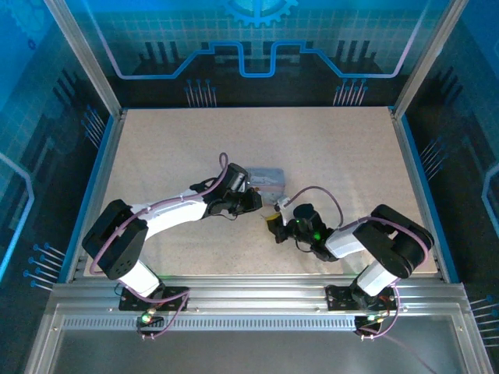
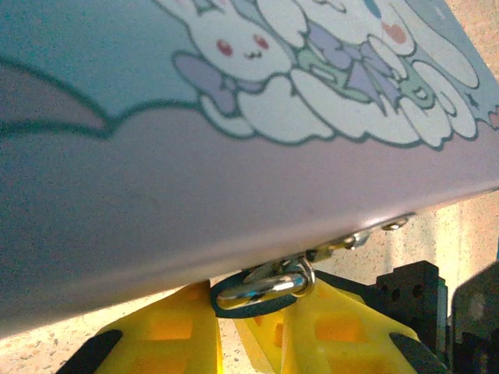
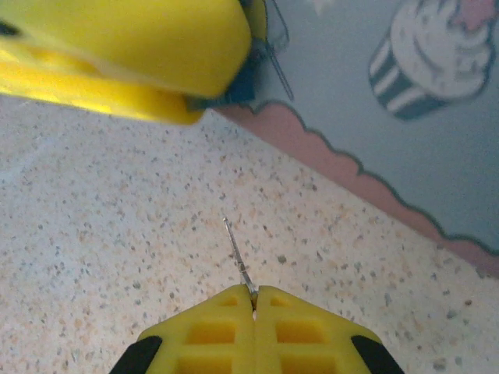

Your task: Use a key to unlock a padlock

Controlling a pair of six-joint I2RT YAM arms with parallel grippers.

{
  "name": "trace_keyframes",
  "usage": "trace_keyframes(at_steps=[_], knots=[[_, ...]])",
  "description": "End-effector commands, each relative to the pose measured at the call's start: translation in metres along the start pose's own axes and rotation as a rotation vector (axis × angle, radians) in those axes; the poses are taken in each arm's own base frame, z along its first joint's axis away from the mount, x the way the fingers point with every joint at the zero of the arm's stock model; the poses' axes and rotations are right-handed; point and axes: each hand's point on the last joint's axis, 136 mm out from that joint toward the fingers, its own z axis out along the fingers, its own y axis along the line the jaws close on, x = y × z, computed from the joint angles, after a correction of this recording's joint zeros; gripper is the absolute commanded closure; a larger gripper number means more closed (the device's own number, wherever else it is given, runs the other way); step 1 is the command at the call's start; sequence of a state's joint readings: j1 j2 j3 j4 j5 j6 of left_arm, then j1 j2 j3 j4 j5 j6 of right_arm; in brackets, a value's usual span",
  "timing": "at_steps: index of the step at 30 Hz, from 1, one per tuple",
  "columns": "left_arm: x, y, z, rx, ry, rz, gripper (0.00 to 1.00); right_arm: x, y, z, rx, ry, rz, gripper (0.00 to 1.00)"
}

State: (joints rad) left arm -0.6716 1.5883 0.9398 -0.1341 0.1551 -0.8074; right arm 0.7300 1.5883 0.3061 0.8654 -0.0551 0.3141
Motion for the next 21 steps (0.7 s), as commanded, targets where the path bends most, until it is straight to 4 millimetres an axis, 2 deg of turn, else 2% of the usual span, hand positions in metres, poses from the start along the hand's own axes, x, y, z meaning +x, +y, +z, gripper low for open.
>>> trace_keyframes(at_steps=[1,21], knots=[[-0.004,-0.014,-0.01,0.052,-0.025,0.005,0.81,-0.011,-0.001,-0.006,-0.014,-0.062,0.018,1.0],[-0.003,-0.01,-0.01,0.041,-0.029,0.003,0.81,-0.037,0.005,-0.009,-0.051,-0.128,0.053,1.0]])
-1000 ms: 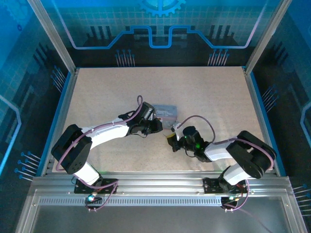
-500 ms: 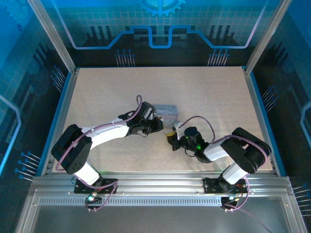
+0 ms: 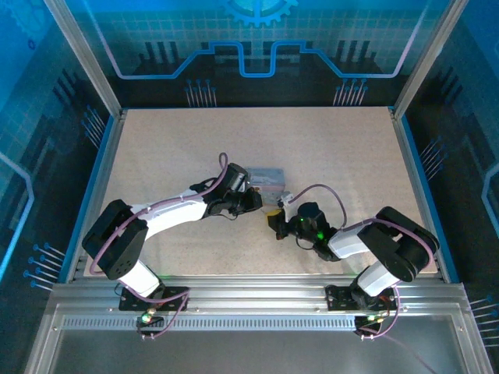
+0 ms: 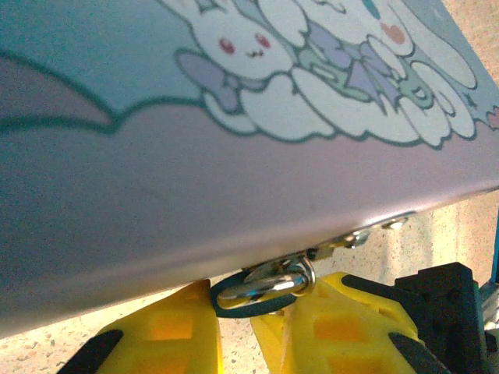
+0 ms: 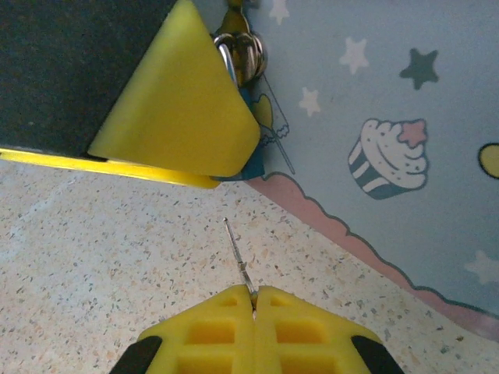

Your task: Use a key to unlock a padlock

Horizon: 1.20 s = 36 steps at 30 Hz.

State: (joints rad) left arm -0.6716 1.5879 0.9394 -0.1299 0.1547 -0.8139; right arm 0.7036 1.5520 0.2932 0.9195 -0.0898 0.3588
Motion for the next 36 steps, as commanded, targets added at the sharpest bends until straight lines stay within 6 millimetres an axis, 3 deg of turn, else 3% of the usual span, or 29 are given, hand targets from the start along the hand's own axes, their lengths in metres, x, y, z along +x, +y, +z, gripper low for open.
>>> trace_keyframes(at_steps=[1,36], knots=[[-0.003,-0.01,-0.01,0.038,-0.029,0.009,0.81,-0.017,0.003,0.0,-0.021,-0.057,0.013,1.0],[-0.003,-0.008,-0.011,0.037,-0.037,0.002,0.81,-0.029,0.004,0.006,-0.028,-0.09,0.055,1.0]])
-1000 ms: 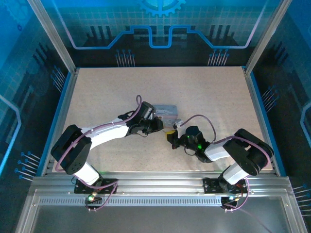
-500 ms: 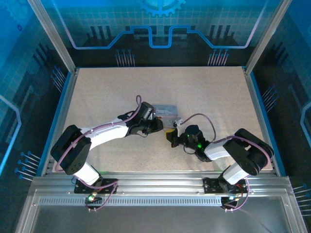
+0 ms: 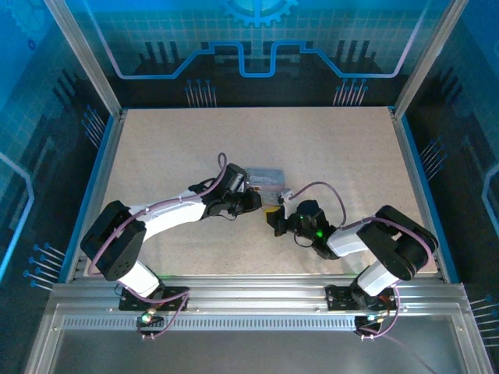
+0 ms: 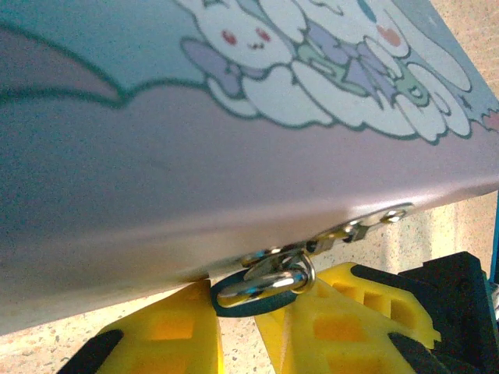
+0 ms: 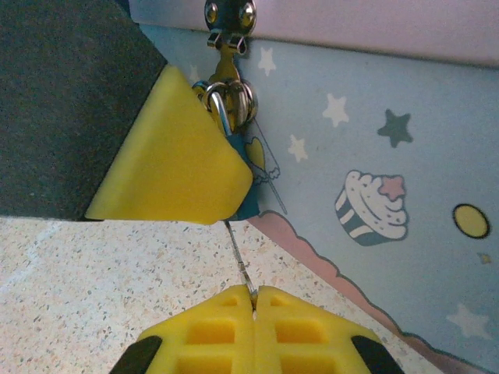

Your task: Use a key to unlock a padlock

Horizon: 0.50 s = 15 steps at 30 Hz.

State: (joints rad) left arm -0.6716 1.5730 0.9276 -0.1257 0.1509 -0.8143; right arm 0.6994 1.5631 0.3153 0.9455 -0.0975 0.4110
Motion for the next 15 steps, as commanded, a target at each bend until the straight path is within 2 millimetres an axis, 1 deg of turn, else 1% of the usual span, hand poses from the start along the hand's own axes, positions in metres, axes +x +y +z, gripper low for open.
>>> trace_keyframes(at_steps=[1,15], knots=[[-0.0037,-0.0084,-0.0082,0.036,-0.03,-0.001,0.81,-0.017,0.0024,0.0028,-0.016,-0.057,0.009,1.0],[-0.0043,-0.008,-0.0076,0.041,-0.038,-0.016,0.81,-0.0257,0.0027,0.0048,-0.012,-0.094,0.033,1.0]])
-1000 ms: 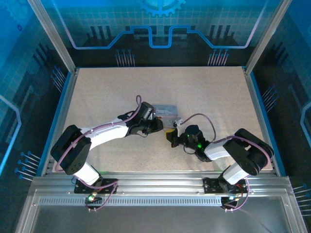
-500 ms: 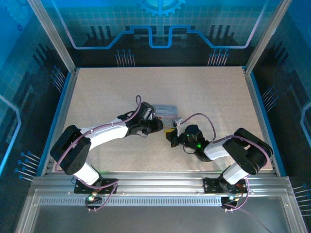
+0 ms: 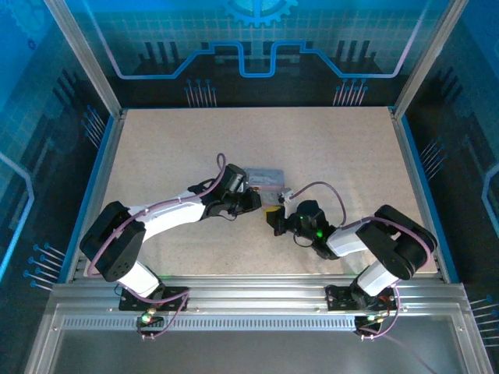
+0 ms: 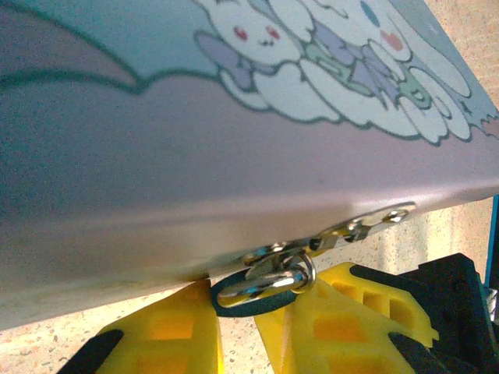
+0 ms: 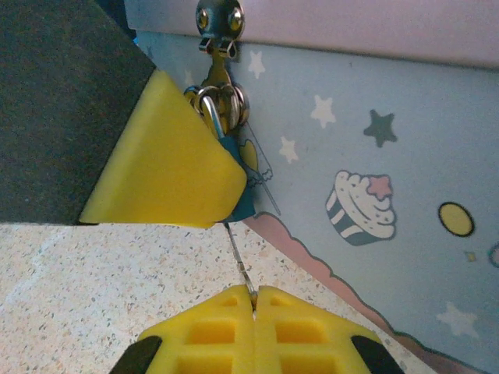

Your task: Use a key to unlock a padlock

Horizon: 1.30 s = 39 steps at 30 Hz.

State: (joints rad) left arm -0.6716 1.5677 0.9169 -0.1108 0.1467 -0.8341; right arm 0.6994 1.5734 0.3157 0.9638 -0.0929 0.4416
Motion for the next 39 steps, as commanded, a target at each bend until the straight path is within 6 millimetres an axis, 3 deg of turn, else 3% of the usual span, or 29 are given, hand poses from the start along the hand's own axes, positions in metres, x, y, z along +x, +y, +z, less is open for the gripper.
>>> trace_keyframes(at_steps=[1,17,39], knots=[[-0.003,-0.009,-0.008,0.039,-0.029,0.002,0.81,-0.025,0.004,0.005,-0.016,-0.086,0.005,1.0],[-0.005,-0.007,-0.007,0.032,-0.04,-0.007,0.81,-0.029,0.014,0.013,-0.048,-0.113,0.026,1.0],[-0.005,-0.008,-0.007,0.039,-0.04,-0.013,0.81,-0.075,0.029,0.012,-0.072,-0.244,0.008,1.0]])
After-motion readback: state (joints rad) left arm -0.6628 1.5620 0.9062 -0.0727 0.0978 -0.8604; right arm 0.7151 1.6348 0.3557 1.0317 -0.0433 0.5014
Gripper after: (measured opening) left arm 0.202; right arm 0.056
